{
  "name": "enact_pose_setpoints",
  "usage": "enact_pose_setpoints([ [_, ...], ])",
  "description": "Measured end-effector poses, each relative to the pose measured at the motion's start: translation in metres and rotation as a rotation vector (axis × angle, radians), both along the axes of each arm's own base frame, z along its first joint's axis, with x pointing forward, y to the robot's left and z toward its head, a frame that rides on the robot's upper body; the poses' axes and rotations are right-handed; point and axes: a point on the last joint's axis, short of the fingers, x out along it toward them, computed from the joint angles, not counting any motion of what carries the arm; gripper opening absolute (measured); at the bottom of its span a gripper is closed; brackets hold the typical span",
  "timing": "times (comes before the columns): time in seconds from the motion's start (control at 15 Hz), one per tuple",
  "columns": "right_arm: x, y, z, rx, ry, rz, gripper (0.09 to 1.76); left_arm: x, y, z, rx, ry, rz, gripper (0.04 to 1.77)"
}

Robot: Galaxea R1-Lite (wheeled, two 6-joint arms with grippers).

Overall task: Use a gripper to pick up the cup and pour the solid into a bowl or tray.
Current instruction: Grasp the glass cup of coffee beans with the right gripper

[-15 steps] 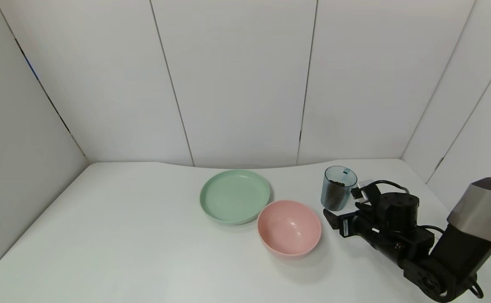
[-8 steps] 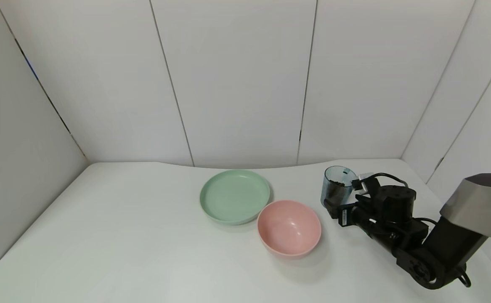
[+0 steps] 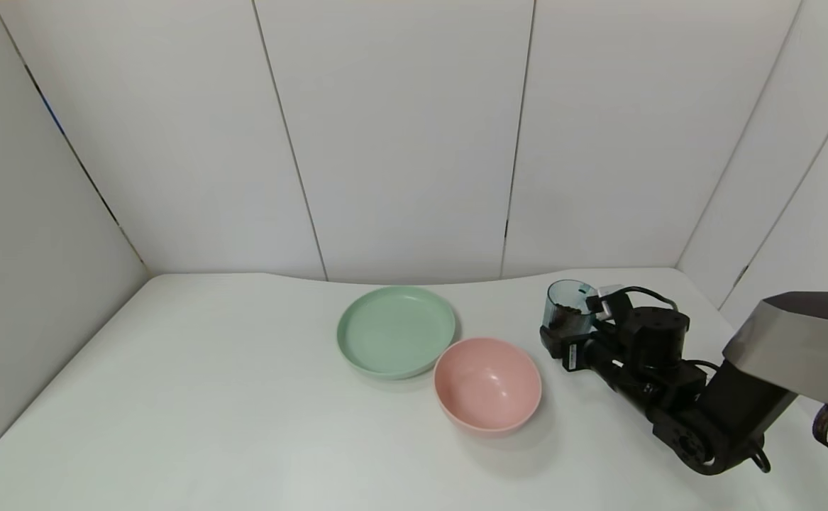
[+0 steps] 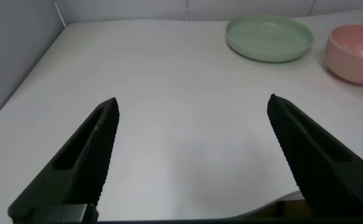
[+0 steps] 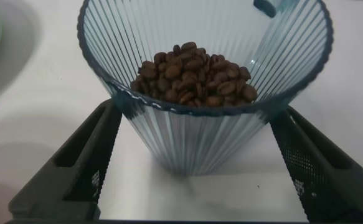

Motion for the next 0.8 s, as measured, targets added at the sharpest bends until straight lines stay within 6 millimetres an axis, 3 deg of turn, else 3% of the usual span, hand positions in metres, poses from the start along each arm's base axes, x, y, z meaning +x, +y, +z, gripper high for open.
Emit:
enact_pose_setpoints([
  [0.8,0.019,0.007,-0.004,-0.008,-0.047,-0.046,1.71,0.000,0.000,0.000,0.000,0.000,0.000,1.72],
])
